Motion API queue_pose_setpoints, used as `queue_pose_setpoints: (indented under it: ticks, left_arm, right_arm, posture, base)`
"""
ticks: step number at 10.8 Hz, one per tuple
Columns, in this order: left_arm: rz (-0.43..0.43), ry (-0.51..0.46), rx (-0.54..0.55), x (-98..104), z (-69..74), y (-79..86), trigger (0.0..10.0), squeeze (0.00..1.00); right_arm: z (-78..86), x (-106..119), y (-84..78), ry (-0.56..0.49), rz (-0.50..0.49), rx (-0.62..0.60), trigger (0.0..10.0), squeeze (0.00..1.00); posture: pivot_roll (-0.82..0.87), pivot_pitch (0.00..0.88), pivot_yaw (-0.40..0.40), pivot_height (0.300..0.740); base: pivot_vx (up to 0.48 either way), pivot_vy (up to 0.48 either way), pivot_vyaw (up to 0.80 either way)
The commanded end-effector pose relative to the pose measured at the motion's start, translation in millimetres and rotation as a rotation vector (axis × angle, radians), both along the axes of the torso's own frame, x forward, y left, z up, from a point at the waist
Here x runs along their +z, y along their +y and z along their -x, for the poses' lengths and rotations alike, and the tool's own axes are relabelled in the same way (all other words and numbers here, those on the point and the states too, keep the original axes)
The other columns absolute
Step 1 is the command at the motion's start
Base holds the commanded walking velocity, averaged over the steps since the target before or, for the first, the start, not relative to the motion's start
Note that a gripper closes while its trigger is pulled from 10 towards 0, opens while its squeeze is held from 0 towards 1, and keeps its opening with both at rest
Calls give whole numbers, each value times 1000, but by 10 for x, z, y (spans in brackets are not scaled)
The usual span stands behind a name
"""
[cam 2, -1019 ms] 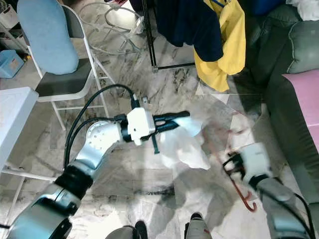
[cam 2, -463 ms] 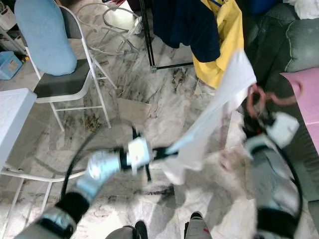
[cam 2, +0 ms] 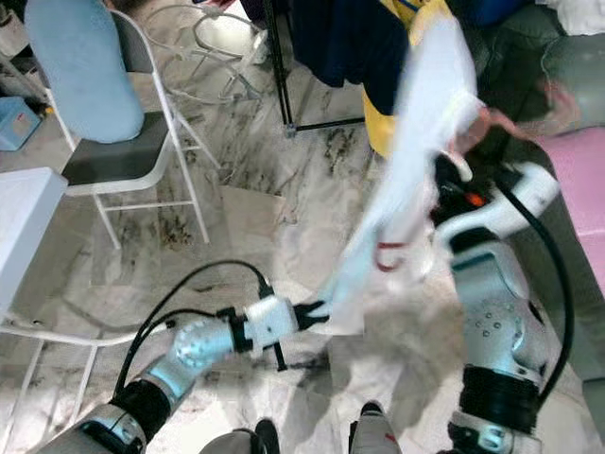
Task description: Hang hanger
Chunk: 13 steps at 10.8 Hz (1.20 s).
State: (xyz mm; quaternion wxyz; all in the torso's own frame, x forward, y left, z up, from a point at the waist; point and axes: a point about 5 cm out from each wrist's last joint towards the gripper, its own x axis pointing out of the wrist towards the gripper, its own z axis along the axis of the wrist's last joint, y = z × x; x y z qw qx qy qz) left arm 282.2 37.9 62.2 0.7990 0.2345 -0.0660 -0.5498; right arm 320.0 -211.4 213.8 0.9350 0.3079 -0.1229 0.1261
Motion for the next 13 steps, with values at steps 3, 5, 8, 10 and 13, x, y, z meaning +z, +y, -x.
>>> queue_pose_setpoints:
  ticks: [3, 5, 8, 10, 13]
  left_arm:
    - [-116, 14, 11, -228, 93, 9, 10000, 0]
    - [-49, 72, 31, -235, 114, -76, 10000, 1000]
    - [-45, 63, -5, -245, 167, -155, 10000, 1000]
    - [-33, 83, -8, -242, 171, -190, 10000, 1000]
    - [-68, 105, -25, -289, 197, -211, 10000, 1000]
  right_arm:
    - [169, 225, 312, -155, 108, 195, 10000, 0]
    - [183, 174, 341, -175, 340, 147, 10000, 0]
    - [207, -45, 381, -151, 648, 106, 10000, 0]
    - [201, -156, 322, -126, 714, 36, 10000, 0]
    - [147, -169, 320, -155, 753, -57, 10000, 0]
  posture:
    - [-246, 222, 141, 740]
    - [-251, 220, 137, 740]
    - [-257, 217, 131, 740]
    - [-254, 219, 130, 740]
    - [-249, 222, 141, 740]
  base:
    - [0, 0, 0]
    - [0, 0, 0]
    - [0, 0, 0]
    - [0, 0, 0]
    - [0, 0, 0]
